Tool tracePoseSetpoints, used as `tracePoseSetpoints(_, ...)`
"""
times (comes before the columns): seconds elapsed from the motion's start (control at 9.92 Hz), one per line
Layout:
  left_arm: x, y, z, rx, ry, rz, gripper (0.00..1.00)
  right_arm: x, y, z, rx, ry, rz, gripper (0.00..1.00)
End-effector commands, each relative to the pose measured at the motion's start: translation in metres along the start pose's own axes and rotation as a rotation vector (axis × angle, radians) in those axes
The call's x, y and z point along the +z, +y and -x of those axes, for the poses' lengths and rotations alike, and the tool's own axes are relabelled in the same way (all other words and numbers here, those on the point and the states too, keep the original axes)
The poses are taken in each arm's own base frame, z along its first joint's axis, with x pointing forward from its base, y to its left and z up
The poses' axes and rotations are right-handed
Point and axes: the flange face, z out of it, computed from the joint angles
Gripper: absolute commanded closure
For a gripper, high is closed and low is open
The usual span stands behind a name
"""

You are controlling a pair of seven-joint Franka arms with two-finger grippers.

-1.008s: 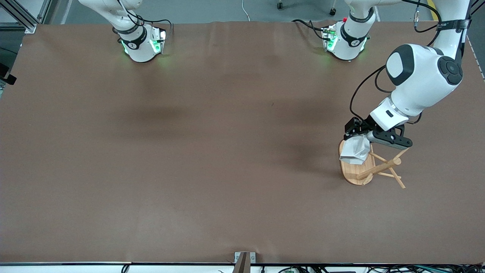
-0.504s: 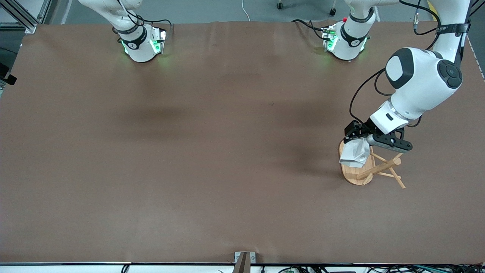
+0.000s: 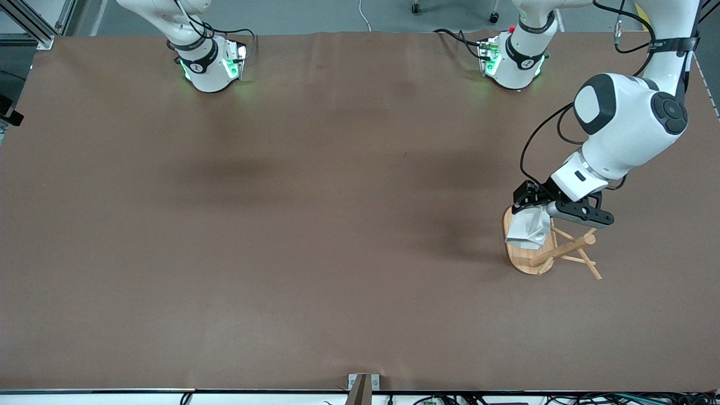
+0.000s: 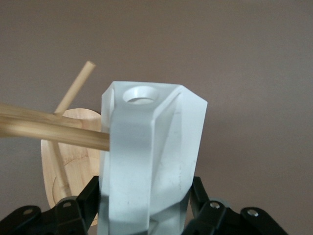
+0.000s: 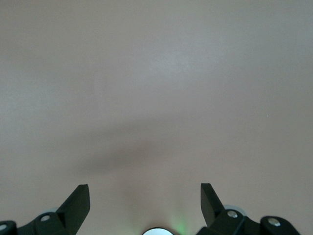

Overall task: Hang cup on rack
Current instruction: 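Lower the cup with the left gripper, threading its handle onto a peg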

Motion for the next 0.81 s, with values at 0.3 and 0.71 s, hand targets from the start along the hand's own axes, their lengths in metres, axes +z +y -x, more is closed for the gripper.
tracePoseSetpoints(0.3,0.019,-0.020,0.001,-0.014,-0.020,0.008,0.88,-0.003,0.004,-0.002,0.004,0.006,0.000,0.00)
tracePoseSetpoints(0.71,0.000,-0.022,-0.012,-0.026,-0.009,0.006,0.00,-0.003,0.005,-0.002,0.000,0.006,0.000,0.00)
